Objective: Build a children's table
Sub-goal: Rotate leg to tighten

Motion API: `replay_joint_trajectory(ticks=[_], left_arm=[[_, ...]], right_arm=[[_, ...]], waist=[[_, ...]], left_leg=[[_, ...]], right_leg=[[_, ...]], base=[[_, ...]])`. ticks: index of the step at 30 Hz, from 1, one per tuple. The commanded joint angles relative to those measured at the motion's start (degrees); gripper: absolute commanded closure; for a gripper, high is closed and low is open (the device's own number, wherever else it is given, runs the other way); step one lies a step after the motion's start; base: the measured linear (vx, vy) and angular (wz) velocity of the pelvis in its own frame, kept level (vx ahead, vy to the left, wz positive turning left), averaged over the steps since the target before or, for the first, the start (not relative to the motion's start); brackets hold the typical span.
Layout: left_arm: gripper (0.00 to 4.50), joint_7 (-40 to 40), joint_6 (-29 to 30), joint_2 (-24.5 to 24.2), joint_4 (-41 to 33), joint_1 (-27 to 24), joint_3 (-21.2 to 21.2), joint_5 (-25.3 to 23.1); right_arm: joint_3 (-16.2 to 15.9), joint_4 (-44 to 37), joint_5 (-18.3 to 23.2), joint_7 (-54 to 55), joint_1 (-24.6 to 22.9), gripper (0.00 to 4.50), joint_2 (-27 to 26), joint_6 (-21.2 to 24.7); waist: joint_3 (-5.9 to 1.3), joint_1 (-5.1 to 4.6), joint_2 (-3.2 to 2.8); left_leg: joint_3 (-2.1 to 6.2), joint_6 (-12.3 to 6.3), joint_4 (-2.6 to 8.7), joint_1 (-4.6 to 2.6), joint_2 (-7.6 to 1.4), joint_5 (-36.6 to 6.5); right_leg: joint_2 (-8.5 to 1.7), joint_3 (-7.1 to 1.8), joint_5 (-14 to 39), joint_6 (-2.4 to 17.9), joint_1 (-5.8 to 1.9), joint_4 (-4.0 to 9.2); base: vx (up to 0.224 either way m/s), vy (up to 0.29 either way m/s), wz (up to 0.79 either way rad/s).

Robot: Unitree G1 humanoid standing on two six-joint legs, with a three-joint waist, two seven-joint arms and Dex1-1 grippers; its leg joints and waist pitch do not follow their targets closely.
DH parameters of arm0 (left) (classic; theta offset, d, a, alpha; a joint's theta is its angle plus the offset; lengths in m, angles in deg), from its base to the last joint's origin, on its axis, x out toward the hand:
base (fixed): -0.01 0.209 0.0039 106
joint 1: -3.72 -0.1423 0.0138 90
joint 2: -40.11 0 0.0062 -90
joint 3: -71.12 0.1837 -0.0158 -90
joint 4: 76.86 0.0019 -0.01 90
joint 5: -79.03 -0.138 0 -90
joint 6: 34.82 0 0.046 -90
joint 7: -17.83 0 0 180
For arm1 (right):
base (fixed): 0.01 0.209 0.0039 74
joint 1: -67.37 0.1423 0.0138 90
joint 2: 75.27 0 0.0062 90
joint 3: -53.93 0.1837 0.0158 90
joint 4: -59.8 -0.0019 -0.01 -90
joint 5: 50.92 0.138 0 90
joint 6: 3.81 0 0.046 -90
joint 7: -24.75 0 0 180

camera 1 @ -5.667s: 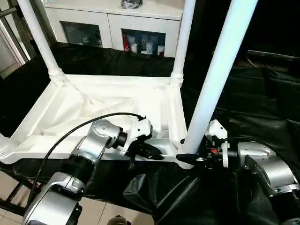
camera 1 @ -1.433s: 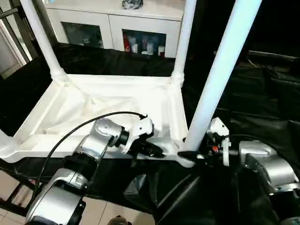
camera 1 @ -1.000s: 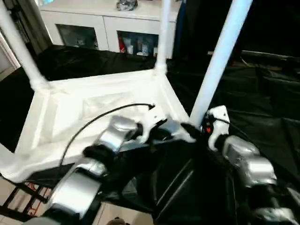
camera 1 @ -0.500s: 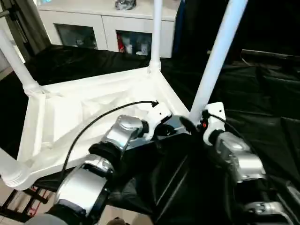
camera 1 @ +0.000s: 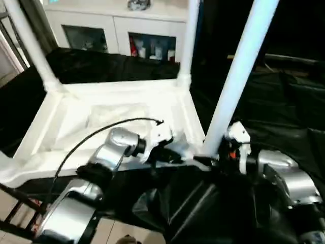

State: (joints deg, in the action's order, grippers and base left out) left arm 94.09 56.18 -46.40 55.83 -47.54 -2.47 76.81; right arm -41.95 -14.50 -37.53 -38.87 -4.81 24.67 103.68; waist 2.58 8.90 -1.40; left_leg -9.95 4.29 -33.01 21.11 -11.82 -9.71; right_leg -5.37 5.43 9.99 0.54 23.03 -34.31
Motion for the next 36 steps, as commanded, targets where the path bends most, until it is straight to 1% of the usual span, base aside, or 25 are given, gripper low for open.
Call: replay_joint_trajectory(ticks=[1, 3, 6, 8, 11, 12, 14, 15, 18, 19, 20, 21, 22, 23, 24, 25, 26, 27, 28, 29, 30, 31, 33, 35, 36], left_arm=[[4.50, 3.8, -0.1, 0.3, -4.6, 0.0, -0.1, 3.4], [4.50, 4.7, 0.4, -0.4, -5.6, -0.5, 0.1, 3.5], [4.50, 5.9, 1.1, -1.2, -6.9, -1.1, 0.3, 3.5], [4.50, 6.4, 1.6, -1.5, -7.6, -1.3, 0.6, 3.8], [4.50, 6.8, 2.5, -1.9, -8.6, -1.7, 1.0, 4.0], [4.50, 6.8, 2.5, -1.9, -8.7, -1.7, 1.0, 4.0], [4.50, 4.9, 2.7, -1.4, -8.3, -1.6, 0.6, 3.3], [4.50, 4.9, 2.7, -1.4, -8.3, -1.6, 0.6, 3.3], [4.50, 1.2, 2.6, -0.3, -6.5, -0.6, 0.0, 2.2], [4.50, -4.5, 3.0, 1.5, -3.1, 1.4, -0.9, 1.0], [4.50, -4.5, 3.0, 1.5, -3.1, 1.4, -0.9, 1.0], [4.50, -6.8, 3.0, 2.4, -1.6, 2.4, -1.4, 0.6], [4.50, -10.1, 3.5, 3.5, 0.3, 3.8, -2.0, 0.4], [4.50, -10.1, 3.5, 3.5, 0.3, 3.8, -2.0, 0.4], [4.50, -16.0, 3.7, 5.6, 3.9, 6.4, -2.9, -0.2], [4.50, -17.2, 3.7, 6.0, 4.7, 6.9, -3.1, -0.3], [4.50, -21.2, 3.7, 7.4, 7.3, 8.7, -3.8, -0.5], [4.50, -23.0, 3.7, 8.1, 8.5, 9.5, -4.1, -0.6], [4.50, -26.0, 3.5, 9.0, 10.1, 10.6, -4.7, -0.7], [4.50, -26.0, 3.5, 9.0, 10.1, 10.6, -4.7, -0.7], [4.50, -30.1, 2.8, 10.4, 12.7, 12.5, -5.4, -0.9], [4.50, -32.1, 2.4, 11.2, 14.0, 13.4, -5.8, -1.0], [4.50, -33.3, 1.4, 12.3, 15.5, 14.5, -5.8, -1.1], [4.50, -33.5, 0.7, 12.8, 16.5, 15.0, -5.8, -1.1], [4.50, -32.8, -0.3, 13.1, 17.3, 15.2, -5.7, -1.2]], right_arm=[[-1.6, -1.2, 0.6, -2.9, -0.4, 0.77, 0.6, 0.8], [-1.9, -1.3, 0.7, -3.5, -0.5, 1.03, 0.9, 0.9], [-2.4, -1.9, 1.2, -4.1, -0.7, 1.22, 0.9, 1.4], [-2.5, -2.5, 1.9, -4.6, -0.9, 1.54, 0.7, 1.8], [-2.9, -3.1, 2.3, -5.3, -1.2, 1.68, 0.9, 2.4], [-2.9, -3.1, 2.3, -5.3, -1.2, 1.86, 0.9, 2.4], [-3.1, -3.3, 2.4, -5.0, -1.7, 1.88, 0.4, 2.6], [-3.1, -3.3, 2.4, -5.0, -1.7, 1.92, 0.4, 2.6], [-2.7, -3.1, 2.0, -3.1, -2.0, 1.94, -0.6, 2.2], [-1.3, -1.7, 1.1, 2.3, -1.6, 1.94, -3.1, 1.8], [-1.3, -1.7, 1.1, 2.3, -1.6, 1.94, -3.1, 1.8], [-0.5, -0.3, 0.2, 6.2, -0.9, 1.94, -4.6, 2.0], [0.5, 2.1, -1.3, 11.9, 0.1, 1.95, -6.7, 2.0], [0.5, 2.1, -1.3, 11.9, 0.1, 1.96, -6.7, 2.0], [2.2, 6.0, -3.3, 21.0, 1.7, 1.96, -10.2, 2.0], [2.5, 6.7, -3.5, 22.6, 1.9, 1.96, -10.9, 2.1], [3.6, 8.7, -4.0, 28.1, 2.8, 1.96, -13.3, 2.6], [4.0, 9.6, -4.2, 30.5, 3.2, 1.97, -14.4, 3.0], [4.8, 10.9, -4.6, 34.4, 4.0, 1.97, -16.1, 3.2], [4.8, 10.9, -4.6, 34.4, 4.0, 1.97, -16.1, 3.2], [6.0, 12.7, -5.3, 40.2, 5.1, 1.97, -18.6, 2.9], [6.6, 13.7, -5.7, 43.3, 5.7, 1.97, -20.0, 2.5], [7.2, 15.0, -6.6, 47.0, 6.6, 1.97, -21.7, 1.6], [7.3, 15.6, -7.3, 48.1, 7.0, 1.97, -22.4, 1.1], [7.2, 16.0, -7.8, 48.9, 7.2, 1.97, -22.9, -0.1]], waist=[[-3.70, 0.15, 1.22], [-3.62, 0.17, 1.15], [-3.55, 0.34, 1.20], [-3.58, 0.46, 1.22], [-3.65, 0.64, 1.21], [-3.61, 0.61, 1.24], [-3.62, 0.62, 1.35], [-3.62, 0.62, 1.35], [-3.61, 0.70, 1.30], [-3.59, 0.67, 1.42], [-3.54, 0.57, 1.46], [-3.52, 0.55, 1.41], [-3.47, 0.31, 1.27], [-3.45, 0.04, 1.38], [-3.56, -0.05, 1.44], [-3.46, -0.50, 1.30], [-3.47, -0.70, 1.29], [-3.64, -0.80, 1.27], [-3.59, -0.95, 1.17], [-3.62, -0.94, 1.15], [-3.75, -0.85, 1.25], [-3.73, -1.09, 0.91], [-3.93, -0.93, 1.09], [-4.01, -0.93, 1.05], [-4.02, -0.88, 0.89]], left_leg=[[0.11, -4.44, 3.45, -0.27, -1.82, -10.9], [0.07, -4.34, 3.48, -0.32, -1.80, -10.8], [0.10, -3.64, 3.57, -0.39, -1.76, -11.3], [0.09, -3.54, 3.55, -0.39, -1.73, -11.3], [0.11, -3.37, 3.54, -0.44, -1.82, -11.1], [0.11, -3.43, 3.55, -0.42, -1.79, -10.9], [0.06, -3.44, 3.46, -0.36, -1.68, -10.7], [0.06, -3.44, 3.46, -0.36, -1.68, -10.7], [0.09, -3.19, 3.48, -0.39, -1.68, -10.8], [0.06, -3.11, 3.48, -0.37, -1.60, -10.8], [0.12, -2.54, 3.54, -0.33, -1.47, -11.2], [0.19, -2.22, 3.59, -0.35, -1.45, -11.6], [0.23, -1.53, 3.64, -0.45, -1.32, -11.9], [0.20, -1.20, 3.67, -0.41, -1.20, -12.3], [0.36, -0.80, 3.70, -0.29, -1.17, -12.2], [0.27, -0.30, 3.71, -0.59, -1.06, -12.9], [0.34, -0.09, 3.70, -0.51, -0.96, -12.9], [0.38, 0.12, 3.67, -0.64, -0.97, -12.6], [0.28, -0.22, 3.62, -0.53, -0.91, -12.3], [0.35, -0.20, 3.68, -0.54, -1.03, -12.2], [0.35, -0.66, 3.62, -0.45, -1.06, -11.6], [0.26, -0.59, 3.58, -0.48, -0.99, -11.4], [0.31, -0.43, 3.54, -0.57, -0.97, -10.8], [0.29, -1.15, 3.49, -0.45, -0.98, -9.9], [0.25, -1.58, 3.42, -0.37, -0.93, -9.3]], right_leg=[[-3.74, -2.72, 13.1, 11.4, -3.18, 3.91], [-3.62, -2.72, 13.1, 11.5, -3.02, 3.98], [-3.68, -2.78, 14.6, 11.0, -3.04, 4.08], [-3.65, -2.78, 14.8, 10.7, -2.99, 4.06], [-3.69, -2.81, 14.3, 10.8, -2.97, 3.92], [-3.62, -2.81, 14.0, 10.8, -2.94, 3.94], [-3.62, -2.81, 13.8, 10.8, -3.02, 3.95], [-3.62, -2.81, 13.8, 10.8, -3.02, 3.95], [-3.64, -2.81, 14.6, 10.3, -2.92, 4.08], [-3.63, -2.82, 15.0, 10.0, -2.83, 4.15], [-3.65, -2.78, 16.1, 9.7, -2.84, 4.27], [-3.70, -2.74, 16.8, 9.4, -2.93, 4.32], [-3.67, -2.74, 18.0, 9.0, -2.74, 4.46], [-3.64, -2.70, 18.6, 8.9, -2.77, 4.54], [-3.78, -2.61, 19.2, 8.3, -3.07, 4.57], [-3.66, -2.67, 19.9, 8.4, -2.60, 4.76], [-3.69, -2.64, 20.0, 8.3, -2.74, 4.81], [-3.66, -2.63, 19.3, 8.4, -2.79, 4.70], [-3.51, -2.70, 17.9, 8.6, -2.79, 4.76], [-3.58, -2.71, 17.4, 8.8, -2.85, 4.64], [-3.54, -2.71, 15.4, 9.0, -3.09, 4.43], [-3.42, -2.83, 13.9, 9.5, -2.69, 4.27], [-3.56, -2.74, 13.1, 9.7, -3.02, 4.18], [-3.48, -2.74, 10.5, 10.2, -3.21, 3.94], [-3.49, -2.79, 9.0, 10.4, -3.22, 3.87]], base=[[0.000, 0.000, 0.00], [0.000, 0.000, 0.00], [0.000, 0.000, 0.00], [0.000, 0.000, 0.00], [0.000, 0.000, 0.00], [0.000, 0.000, 0.00], [0.000, 0.000, 0.00], [0.000, 0.000, 0.00], [0.000, 0.000, 0.00], [0.000, 0.000, 0.00], [0.000, 0.000, 0.00], [0.000, 0.000, 0.00], [0.000, 0.000, 0.00], [0.000, 0.000, 0.00], [0.000, 0.000, 0.00], [0.000, 0.000, 0.00], [0.000, 0.000, 0.00], [0.000, 0.000, 0.00], [0.000, 0.000, 0.00], [0.000, 0.000, 0.00], [0.000, 0.000, 0.00], [0.000, 0.000, 0.00], [0.000, 0.000, 0.00], [0.000, 0.000, 0.00], [0.000, 0.000, 0.00]])
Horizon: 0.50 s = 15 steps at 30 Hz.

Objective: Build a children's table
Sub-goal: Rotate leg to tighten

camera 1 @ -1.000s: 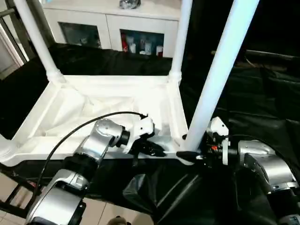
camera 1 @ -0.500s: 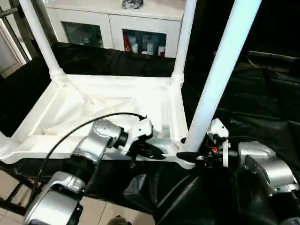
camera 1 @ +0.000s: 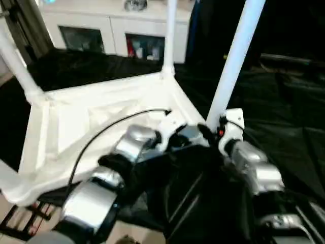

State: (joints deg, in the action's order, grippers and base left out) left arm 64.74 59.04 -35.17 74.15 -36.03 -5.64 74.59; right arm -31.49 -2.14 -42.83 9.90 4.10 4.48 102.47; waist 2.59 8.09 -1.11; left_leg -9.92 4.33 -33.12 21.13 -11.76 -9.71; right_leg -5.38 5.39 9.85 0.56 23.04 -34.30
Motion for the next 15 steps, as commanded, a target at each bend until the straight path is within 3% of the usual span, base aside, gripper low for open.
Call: replay_joint_trajectory(ticks=[1, 9, 11, 13, 14, 15], left_arm=[[4.50, -2.8, -3.9, 1.9, -0.7, 3.6, -2.1, 0.7], [4.50, -0.2, -7.2, 1.7, 0.6, 3.1, -0.8, 0.2], [4.50, 1.2, -8.9, 1.5, 0.3, 2.3, 0.1, -0.3], [4.50, 1.2, -8.9, 1.5, 0.3, 2.3, 0.1, -0.3], [4.50, 1.5, -9.4, 1.5, 0.5, 2.2, 0.1, -0.4], [4.50, 1.7, -9.6, 1.4, 0.5, 2.1, 0.1, -0.4]], right_arm=[[-2.4, 3.8, -1.7, 0.2, -1.5, 1.27, -3.1, 0.3], [-1.6, 2.8, -0.6, -0.5, -1.6, 0.83, -2.9, -1.8], [-3.6, -3.0, 0.8, -8.9, -3.8, 0.83, 1.3, -3.0], [-3.6, -3.0, 0.8, -8.9, -3.8, 0.83, 1.3, -3.0], [-3.9, -6.7, 2.0, -14.0, -5.9, 0.83, 4.7, -2.6], [-3.9, -8.8, 2.9, -17.1, -7.3, 0.83, 6.9, -2.2]], waist=[[-4.00, -0.12, 0.76], [-3.80, -0.06, 0.78], [-3.82, 0.20, 0.92], [-3.98, 0.37, 1.04], [-3.96, 0.33, 1.04], [-3.97, 0.75, 1.32]], left_leg=[[0.16, -1.84, 3.55, -0.38, -0.94, -9.2], [0.22, -2.09, 3.79, -0.49, -1.16, -11.2], [0.15, -2.86, 3.65, -0.47, -1.17, -10.5], [0.18, -3.67, 3.51, -0.24, -1.17, -9.0], [0.17, -3.84, 3.50, -0.19, -1.15, -8.7], [-0.04, -4.66, 3.23, -0.54, -1.05, -8.4]], right_leg=[[-3.50, -2.71, 8.6, 10.5, -3.30, 3.87], [-3.67, -2.74, 11.9, 10.1, -3.33, 4.22], [-3.62, -2.78, 10.4, 9.9, -3.46, 4.16], [-3.64, -2.81, 7.6, 10.4, -3.69, 3.70], [-3.64, -2.77, 7.3, 10.6, -3.62, 3.70], [-3.43, -2.73, 6.7, 10.4, -3.75, 3.85]], base=[[0.000, 0.000, 0.00], [0.000, 0.000, 0.00], [0.000, 0.000, 0.00], [0.000, 0.000, 0.00], [0.000, 0.000, 0.00], [0.000, 0.000, 0.00]])
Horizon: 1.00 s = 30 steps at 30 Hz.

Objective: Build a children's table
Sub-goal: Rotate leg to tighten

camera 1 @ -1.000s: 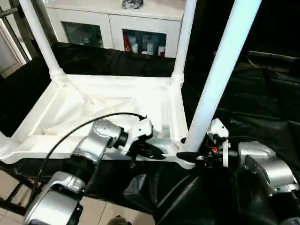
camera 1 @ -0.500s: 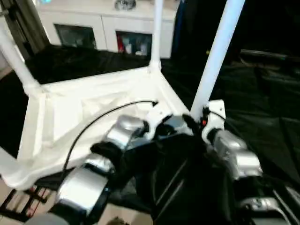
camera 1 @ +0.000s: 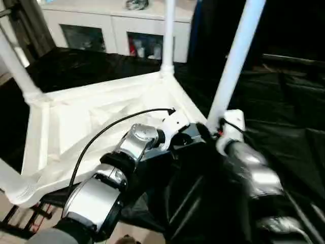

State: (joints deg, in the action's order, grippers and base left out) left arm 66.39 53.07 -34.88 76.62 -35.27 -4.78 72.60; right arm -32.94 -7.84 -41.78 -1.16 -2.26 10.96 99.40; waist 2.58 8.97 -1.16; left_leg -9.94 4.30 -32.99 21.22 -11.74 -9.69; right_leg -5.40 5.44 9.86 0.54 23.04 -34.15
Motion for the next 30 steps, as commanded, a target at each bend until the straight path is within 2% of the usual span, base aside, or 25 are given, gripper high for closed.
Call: replay_joint_trajectory(ticks=[1, 2, 3, 4, 5, 7, 11, 13, 15, 16, 17, 18, 19, 21, 22, 24, 25, 26, 27, 28, 29, 30], left_arm=[[4.50, 0.4, -4.1, 1.1, -1.8, 1.2, -0.9, 1.5], [4.50, 0.7, -4.5, 1.1, -1.8, 1.1, -0.9, 1.4], [4.50, 0.7, -4.5, 1.1, -1.8, 1.1, -0.9, 1.4], [4.50, 1.1, -5.1, 1.1, -1.8, 0.9, -0.8, 1.3], [4.50, 1.4, -5.4, 1.1, -1.8, 0.8, -0.7, 1.3], [4.50, 2.6, -6.1, 1.1, -2.0, 0.5, -0.7, 1.5], [4.50, 3.6, -6.8, 1.2, -2.5, 0.0, -0.4, 1.5], [4.50, 3.9, -7.1, 1.2, -2.5, -0.1, -0.3, 1.4], [4.50, 4.6, -7.0, 1.2, -2.6, -0.6, 0.2, 1.1], [4.22, 5.0, -6.3, 1.2, -2.8, -0.8, 0.4, 1.1], [4.22, 4.6, -6.0, 1.2, -3.3, -1.0, 0.2, 1.2], [4.22, 4.3, -5.0, 1.2, -3.9, -1.2, -0.3, 1.8], [4.04, 4.3, -4.5, 1.0, -4.7, -1.5, -0.7, 2.2], [3.85, 3.9, -3.6, 0.5, -6.1, -2.1, -1.5, 2.9], [3.83, 3.8, -3.5, 0.4, -6.3, -2.2, -1.6, 3.0], [3.58, 3.5, -3.3, 0.2, -6.8, -2.5, -1.9, 3.1], [3.58, 3.7, -1.5, -1.4, -10.5, -4.4, -2.6, 3.9], [3.45, 4.3, 0.7, -3.0, -15.0, -6.9, -3.2, 4.6], [3.35, 4.9, 2.6, -4.3, -18.9, -9.0, -3.6, 5.3], [3.29, 5.6, 4.7, -5.5, -22.9, -11.1, -4.0, 6.0], [3.21, 6.6, 7.5, -7.0, -28.2, -14.0, -4.3, 6.8], [3.21, 7.3, 9.2, -7.9, -31.4, -15.7, -4.4, 7.3]], right_arm=[[-2.2, -5.2, 2.6, -9.8, -2.6, 0.83, 3.4, 0.9], [-1.8, -7.0, 3.5, -13.3, -4.1, 0.83, 6.3, 1.2], [-1.8, -7.0, 3.5, -13.3, -4.1, 0.83, 6.3, 1.2], [-0.4, -8.6, 4.9, -17.0, -5.8, 0.83, 10.0, 1.7], [0.4, -9.1, 5.4, -18.3, -6.3, 0.83, 11.4, 1.6], [2.5, -10.0, 6.6, -20.8, -6.9, 0.83, 14.4, 2.1], [4.6, -10.9, 7.9, -22.6, -7.3, 0.83, 17.0, 3.1], [4.9, -11.6, 8.7, -23.4, -7.8, 0.83, 18.1, 3.7], [4.3, -14.5, 11.1, -27.1, -9.7, 0.83, 20.3, 6.2], [3.7, -16.3, 12.1, -28.5, -10.6, 0.79, 20.7, 7.4], [2.4, -18.1, 12.5, -29.5, -11.4, 0.79, 20.7, 8.3], [1.1, -19.3, 12.4, -29.9, -11.8, 0.79, 20.3, 8.8], [0.1, -19.8, 12.2, -29.7, -11.9, 0.79, 19.6, 8.8], [-0.7, -20.0, 11.8, -28.8, -11.5, 0.79, 18.2, 8.5], [-0.8, -20.0, 11.8, -28.7, -11.4, 0.79, 18.0, 8.5], [-0.9, -20.0, 11.7, -28.3, -11.3, 0.79, 17.6, 8.3], [-0.9, -18.3, 10.2, -25.2, -9.7, 0.79, 15.2, 6.5], [-0.9, -17.3, 9.5, -22.9, -8.5, 0.79, 13.4, 5.7], [-0.9, -17.0, 9.5, -21.6, -7.9, 0.79, 12.3, 5.8], [-1.0, -17.0, 9.7, -20.9, -7.5, 0.79, 11.5, 6.2], [-1.5, -17.3, 9.9, -20.6, -7.2, 0.79, 10.9, 6.6], [-1.8, -17.7, 10.0, -20.7, -7.2, 0.79, 10.6, 6.8]], waist=[[-3.79, 0.35, 1.51], [-3.89, 0.62, 1.49], [-3.88, 0.64, 1.57], [-3.80, 0.66, 1.56], [-3.75, 0.72, 1.42], [-3.70, 0.77, 1.54], [-3.71, 0.85, 1.61], [-3.79, 0.84, 1.68], [-3.80, 1.05, 1.79], [-3.82, 1.35, 1.69], [-3.82, 1.39, 1.98], [-3.78, 1.44, 1.95], [-3.87, 1.48, 1.86], [-3.80, 1.27, 1.65], [-3.73, 1.10, 1.93], [-3.52, 0.96, 1.92], [-3.41, 0.85, 2.02], [-3.04, 0.64, 2.33], [-2.76, -0.19, 2.22], [-2.60, -0.54, 2.36], [-2.49, -0.98, 2.21], [-2.84, -0.88, 1.97]], left_leg=[[0.03, -5.68, 3.03, -0.37, -1.21, -8.4], [0.06, -6.23, 2.97, -0.15, -1.14, -8.2], [0.03, -6.27, 2.92, -0.19, -1.17, -8.4], [0.08, -6.17, 2.97, -0.15, -1.13, -8.3], [0.03, -6.06, 2.93, -0.21, -1.09, -9.2], [0.04, -5.76, 2.97, -0.28, -1.13, -9.6], [0.05, -5.98, 2.86, -0.21, -1.08, -8.9], [0.05, -6.27, 2.77, -0.12, -1.07, -8.3], [-0.02, -7.20, 2.65, -0.15, -1.10, -7.9], [0.00, -7.38, 2.62, -0.20, -1.19, -7.9], [0.03, -7.65, 2.64, -0.04, -1.20, -7.7], [0.07, -7.66, 2.64, 0.03, -1.25, -7.7], [0.09, -7.35, 2.67, -0.02, -1.27, -7.8], [0.14, -6.57, 2.79, -0.07, -1.45, -8.8], [0.21, -6.18, 2.89, 0.01, -1.51, -9.2], [0.23, -5.85, 3.04, -0.09, -1.56, -9.9], [0.21, -5.44, 3.07, -0.08, -1.47, -10.2], [0.35, -4.94, 3.38, -0.04, -1.77, -10.3], [0.65, -4.01, 3.96, 0.62, -1.53, -11.2], [0.53, -3.73, 4.16, 0.35, -1.66, -11.9], [0.38, -3.57, 3.95, 0.04, -1.51, -12.6], [0.54, -3.15, 3.90, -0.26, -1.92, -12.1]], right_leg=[[-3.49, -2.89, 6.3, 10.2, -3.93, 3.61], [-3.61, -2.75, 6.9, 9.9, -4.03, 3.68], [-3.63, -2.73, 7.5, 9.8, -3.90, 3.69], [-3.57, -2.66, 8.3, 9.7, -3.90, 3.75], [-3.63, -2.58, 11.4, 9.2, -3.78, 4.16], [-3.55, -2.55, 13.8, 8.9, -3.72, 4.40], [-3.44, -2.48, 14.1, 9.0, -3.56, 4.41], [-3.44, -2.45, 13.0, 9.3, -3.58, 4.26], [-3.31, -2.46, 12.2, 9.5, -3.64, 4.18], [-3.37, -2.47, 12.2, 9.4, -3.60, 4.23], [-3.40, -2.40, 12.1, 9.3, -3.71, 4.09], [-3.44, -2.38, 12.5, 9.1, -3.61, 4.10], [-3.57, -2.29, 13.1, 9.3, -3.54, 4.16], [-3.63, -2.28, 14.0, 9.8, -3.28, 4.28], [-3.67, -2.31, 14.2, 9.9, -3.26, 4.22], [-3.68, -2.33, 15.3, 9.8, -3.10, 4.41], [-3.72, -2.42, 16.1, 9.1, -3.10, 4.51], [-3.99, -2.48, 16.1, 9.4, -2.87, 4.22], [-3.95, -2.12, 18.8, 8.9, -3.26, 4.07], [-3.95, -2.22, 20.1, 8.6, -3.10, 4.47], [-3.76, -2.42, 21.3, 8.1, -2.70, 4.95], [-4.09, -2.62, 19.5, 8.7, -2.83, 4.51]], base=[[0.000, 0.000, 0.00], [0.000, 0.000, 0.00], [0.000, 0.000, 0.00], [0.000, 0.000, 0.00], [0.000, 0.000, 0.00], [0.000, 0.000, 0.00], [0.000, 0.000, 0.00], [0.000, 0.000, 0.00], [0.000, 0.000, 0.00], [0.000, 0.000, 0.00], [0.000, 0.000, 0.00], [0.000, 0.000, 0.00], [0.000, 0.000, 0.00], [0.000, 0.000, 0.00], [0.000, 0.000, 0.00], [0.000, 0.000, 0.00], [0.000, 0.000, 0.00], [0.000, 0.000, 0.00], [0.000, 0.000, 0.00], [0.000, 0.000, 0.00], [0.000, 0.000, 0.00], [0.000, 0.000, 0.00]])
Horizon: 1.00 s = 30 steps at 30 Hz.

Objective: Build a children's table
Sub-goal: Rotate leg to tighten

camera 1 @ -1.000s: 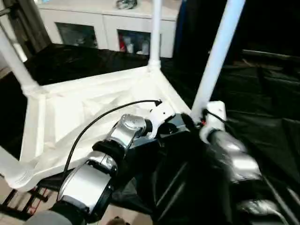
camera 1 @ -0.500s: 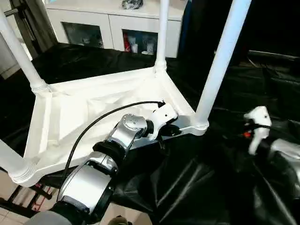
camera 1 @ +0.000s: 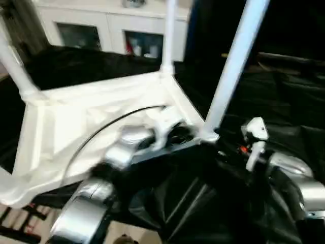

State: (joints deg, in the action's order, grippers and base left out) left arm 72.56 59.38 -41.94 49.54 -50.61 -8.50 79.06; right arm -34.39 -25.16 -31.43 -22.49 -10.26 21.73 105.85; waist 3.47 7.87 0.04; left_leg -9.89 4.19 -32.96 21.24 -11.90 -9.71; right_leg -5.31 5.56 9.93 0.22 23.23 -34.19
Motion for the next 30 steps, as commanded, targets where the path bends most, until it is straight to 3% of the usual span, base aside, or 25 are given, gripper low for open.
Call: replay_joint_trajectory(ticks=[1, 2, 3, 4, 5, 7, 8, 9, 10, 12, 14, 15, 17, 20, 25, 27, 30], left_arm=[[3.10, 3.1, 10.9, -4.8, -18.1, -8.0, -0.8, 2.7], [2.96, 3.7, 13.3, -5.9, -21.9, -10.1, -0.8, 3.3], [2.88, 4.0, 14.7, -6.6, -23.8, -11.2, -0.7, 3.6], [2.80, 6.0, 21.9, -10.7, -34.4, -17.1, -0.1, 5.6], [2.80, 6.8, 24.2, -12.5, -38.6, -19.7, 0.2, 6.3], [2.56, 7.0, 26.0, -13.7, -41.6, -21.6, 0.1, 7.0], [2.47, 6.7, 27.3, -14.4, -43.4, -22.7, 0.0, 7.5], [2.43, 6.7, 27.3, -14.4, -43.4, -22.7, 0.0, 7.5], [2.43, 5.8, 28.1, -14.8, -45.5, -24.3, -0.8, 7.5], [2.28, 2.8, 30.8, -15.2, -49.7, -26.9, -3.0, 7.0], [2.04, -0.7, 34.4, -16.0, -53.8, -28.8, -5.3, 5.6], [2.03, -3.1, 37.4, -16.8, -56.4, -29.9, -7.0, 5.2], [1.71, -4.1, 38.5, -17.1, -57.4, -30.5, -8.0, 5.0], [1.53, -5.2, 40.1, -19.9, -59.7, -33.3, -9.2, 3.8], [1.17, -7.2, 41.8, -22.0, -61.7, -36.9, -9.1, 3.6], [1.09, -7.6, 42.2, -22.3, -62.1, -37.3, -8.4, 3.5], [0.76, -8.8, 42.4, -22.3, -62.3, -37.6, -7.4, 3.2]], right_arm=[[-2.0, -0.3, -0.7, 0.8, 1.1, 0.79, -1.6, 0.5], [-2.4, -0.2, -0.8, 1.0, 1.2, 0.79, -2.1, 0.5], [-2.6, 0.1, -1.0, 1.2, 1.3, 0.79, -2.3, 0.4], [-3.5, 2.1, -2.4, 3.1, 2.1, 0.79, -4.2, -0.5], [-3.7, 3.1, -2.7, 4.2, 2.4, 0.79, -5.2, -0.8], [-3.8, 4.1, -3.0, 5.2, 2.9, 0.79, -6.2, -1.1], [-3.9, 4.9, -3.3, 5.8, 3.2, 0.79, -6.9, -1.4], [-3.9, 4.9, -3.3, 5.8, 3.2, 0.79, -6.9, -1.4], [-4.0, 5.9, -3.6, 7.1, 3.7, 0.79, -8.5, -2.1], [-3.9, 8.6, -4.6, 11.3, 5.1, 0.79, -11.9, -4.1], [-2.5, 12.4, -5.0, 16.9, 7.2, 0.79, -16.0, -6.8], [-1.0, 15.2, -5.5, 21.3, 8.8, 0.79, -18.6, -9.3], [-0.4, 16.6, -5.9, 23.7, 9.7, 0.79, -19.7, -10.4], [2.9, 21.6, -6.5, 31.7, 12.6, 0.79, -21.6, -13.6], [7.4, 28.9, -5.6, 38.1, 16.9, 0.79, -21.9, -19.1], [8.7, 31.1, -5.2, 39.4, 18.4, 0.79, -21.5, -20.5], [10.7, 35.6, -5.0, 41.4, 21.5, 0.79, -19.8, -23.0]], waist=[[-3.46, -0.19, 1.21], [-3.02, -0.55, 1.38], [-2.95, -0.79, 0.91], [-3.11, -0.83, 0.83], [-2.65, -1.32, 0.80], [-2.60, -1.20, 0.80], [-2.36, -1.24, 0.83], [-2.22, -1.12, 0.86], [-2.32, -0.87, 0.50], [-2.34, -1.07, 0.55], [-2.17, -1.93, 0.57], [-2.32, -1.84, 0.07], [-2.18, -2.25, 0.30], [-2.28, -2.24, 0.08], [-2.76, -1.87, -0.25], [-2.70, -1.67, -0.27], [-2.68, -1.58, 0.16]], left_leg=[[0.60, -2.84, 4.26, -0.20, -2.38, -11.1], [0.50, -3.40, 4.44, 0.28, -2.06, -11.1], [0.20, -3.27, 4.35, -0.34, -1.95, -12.2], [0.25, -2.70, 4.26, -0.54, -2.09, -12.2], [0.27, -2.20, 4.80, -0.29, -2.11, -12.4], [-0.04, -1.72, 4.55, -1.03, -1.90, -13.4], [-0.17, -1.74, 4.60, -0.96, -1.82, -13.6], [-0.05, -1.40, 4.79, -0.66, -1.73, -14.0], [0.03, -1.01, 4.80, -0.81, -1.77, -14.3], [0.19, 0.06, 5.01, -0.64, -1.82, -15.5], [0.30, 0.78, 5.14, -0.38, -1.54, -16.5], [0.31, 1.14, 5.10, -0.67, -1.61, -16.9], [0.34, 1.34, 5.20, -0.63, -1.33, -17.5], [0.23, 1.61, 5.11, -0.97, -1.26, -16.8], [0.06, 1.99, 4.79, -1.20, -1.15, -14.9], [-0.03, 1.81, 4.73, -1.20, -1.06, -15.0], [0.01, 1.65, 4.72, -1.01, -1.06, -15.4]], right_leg=[[-4.06, -2.86, 13.9, 10.9, -3.08, 3.54], [-3.81, -2.84, 14.2, 10.8, -2.96, 3.77], [-3.48, -2.94, 15.1, 11.0, -2.41, 4.08], [-3.54, -2.99, 14.3, 11.4, -2.42, 3.66], [-3.38, -3.03, 14.2, 12.1, -2.39, 3.71], [-3.04, -3.20, 14.5, 12.0, -2.00, 3.99], [-2.89, -3.32, 14.5, 11.9, -1.84, 4.18], [-2.93, -3.31, 15.1, 11.5, -2.17, 4.12], [-2.99, -3.32, 15.3, 11.2, -2.15, 4.09], [-3.21, -3.37, 15.9, 10.6, -2.32, 4.08], [-3.17, -3.34, 17.4, 10.0, -2.42, 4.32], [-3.18, -3.37, 17.5, 10.0, -2.29, 4.23], [-2.99, -3.29, 19.1, 9.4, -2.35, 4.49], [-2.56, -3.39, 17.0, 9.0, -2.04, 4.24], [-2.25, -3.40, 9.8, 9.7, -2.05, 3.24], [-2.18, -3.43, 9.2, 9.9, -2.10, 3.23], [-2.38, -3.41, 10.0, 9.6, -2.30, 3.25]], base=[[0.000, 0.000, 0.00], [0.000, 0.000, 0.00], [0.000, 0.000, 0.00], [0.000, 0.000, 0.00], [0.000, 0.000, 0.00], [0.000, 0.000, 0.00], [0.000, 0.000, 0.00], [0.000, 0.000, 0.00], [0.000, 0.000, 0.00], [0.000, 0.000, 0.00], [0.000, 0.000, 0.00], [0.000, 0.000, 0.00], [0.000, 0.000, 0.00], [0.000, 0.000, 0.00], [0.000, 0.000, 0.00], [0.000, 0.000, 0.00], [0.000, 0.000, 0.00]])
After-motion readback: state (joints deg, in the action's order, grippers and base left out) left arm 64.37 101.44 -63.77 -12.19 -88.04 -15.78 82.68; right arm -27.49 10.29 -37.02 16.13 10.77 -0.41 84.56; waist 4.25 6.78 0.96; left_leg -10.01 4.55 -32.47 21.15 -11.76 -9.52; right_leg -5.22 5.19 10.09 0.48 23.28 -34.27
